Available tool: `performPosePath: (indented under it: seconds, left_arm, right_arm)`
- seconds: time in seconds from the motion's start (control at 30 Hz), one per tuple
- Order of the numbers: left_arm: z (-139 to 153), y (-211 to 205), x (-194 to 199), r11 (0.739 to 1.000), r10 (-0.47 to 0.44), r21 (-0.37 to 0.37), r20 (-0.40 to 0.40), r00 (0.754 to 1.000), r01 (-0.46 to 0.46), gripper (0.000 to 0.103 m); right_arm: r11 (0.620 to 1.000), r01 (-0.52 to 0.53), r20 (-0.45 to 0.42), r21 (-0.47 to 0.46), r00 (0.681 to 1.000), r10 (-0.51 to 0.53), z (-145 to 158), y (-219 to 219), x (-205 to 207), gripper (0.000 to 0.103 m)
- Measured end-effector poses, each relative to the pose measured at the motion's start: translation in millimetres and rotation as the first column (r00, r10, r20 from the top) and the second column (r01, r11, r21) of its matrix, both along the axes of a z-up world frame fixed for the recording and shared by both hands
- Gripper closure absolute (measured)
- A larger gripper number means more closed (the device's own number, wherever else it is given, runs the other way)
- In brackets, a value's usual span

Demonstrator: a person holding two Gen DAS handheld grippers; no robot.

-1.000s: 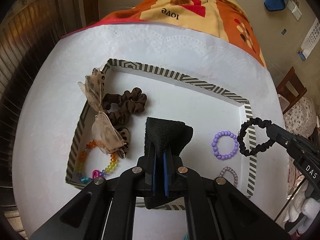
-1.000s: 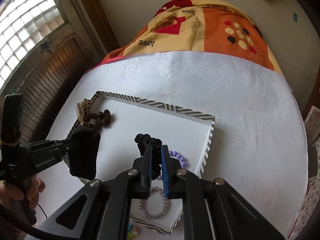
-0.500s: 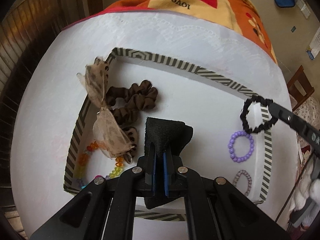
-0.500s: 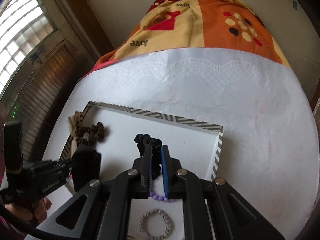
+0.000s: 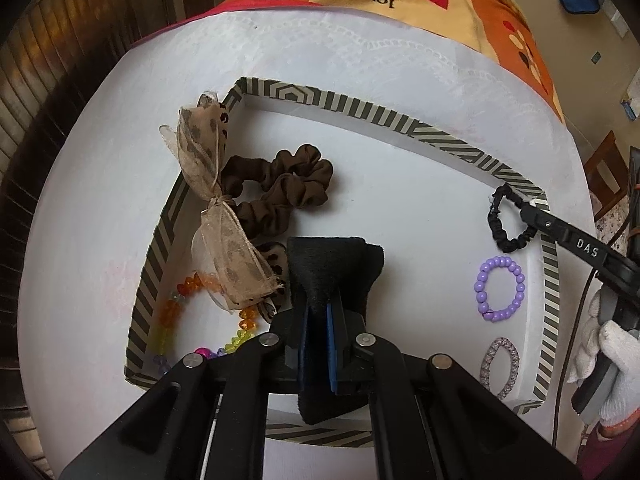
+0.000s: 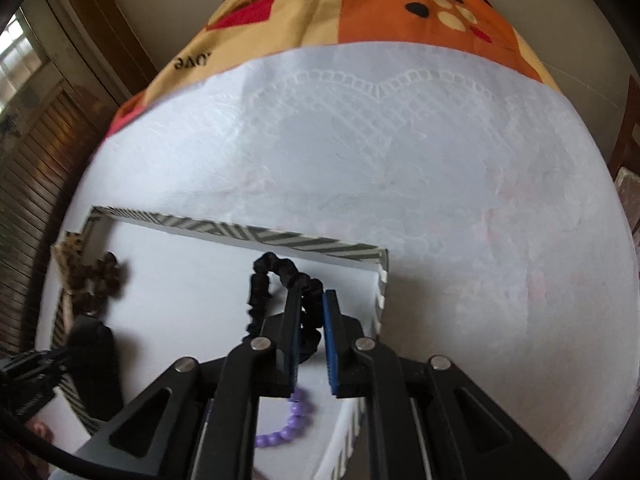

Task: Organize jewelry
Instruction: 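Carry the black velvet item and black scrunchie into the tray while opening both grippers, then withdraw both open grippers from the tray toward the remaining jewelry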

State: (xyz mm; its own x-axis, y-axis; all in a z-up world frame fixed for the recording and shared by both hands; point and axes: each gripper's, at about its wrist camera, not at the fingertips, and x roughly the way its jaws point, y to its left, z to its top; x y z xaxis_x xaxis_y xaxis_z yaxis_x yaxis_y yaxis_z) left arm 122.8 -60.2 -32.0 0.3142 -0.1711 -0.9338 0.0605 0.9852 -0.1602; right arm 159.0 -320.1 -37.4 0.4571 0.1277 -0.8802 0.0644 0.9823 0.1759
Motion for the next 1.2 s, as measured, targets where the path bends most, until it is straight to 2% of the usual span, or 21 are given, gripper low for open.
performPosePath:
  seconds: [0.07,0.1,0.2,0.37,0.57,0.77,1.03,1.2]
  left_arm:
    - [0,-1,0,1.000,-0.002,-0.002,-0.003,1.000,0.002,0.099]
    - [1,-2,0,1.000,-0.003,-0.006,-0.005,1.000,0.003,0.093]
    - [5,-3,-3,1.000,0.001,-0.010,-0.001,1.000,-0.001,0.077]
    - [17,-6,-14,1.000,-0.004,-0.003,0.025,1.000,0.004,0.075]
    - [31,-9,-33,1.000,-0.017,0.022,0.059,0.998,0.016,0.075]
    - [43,-10,-57,1.000,-0.019,0.001,0.085,0.996,0.019,0.075]
    - [62,-12,-90,0.999,-0.049,-0.003,0.126,0.991,0.050,0.075]
    - [67,-19,-113,0.996,-0.086,0.020,0.136,0.987,0.084,0.075]
  right_arm:
    - [1.000,-0.005,0.008,-0.004,1.000,0.005,2,1,-2,0.085]
    - [1.000,-0.009,0.014,-0.003,1.000,0.009,4,1,-4,0.083]
    - [1.000,-0.023,0.032,0.006,0.999,0.023,14,3,-14,0.068]
    - [0.999,-0.042,0.064,0.000,0.997,0.042,35,9,-40,0.067]
    - [0.999,-0.019,0.101,0.026,0.995,0.016,58,15,-79,0.061]
    - [0.999,-0.012,0.103,0.037,0.995,0.008,70,28,-116,0.056]
    - [0.999,-0.035,0.121,0.003,0.992,0.034,86,44,-169,0.053]
    - [0.999,-0.041,0.137,-0.022,0.990,0.043,98,51,-198,0.053]
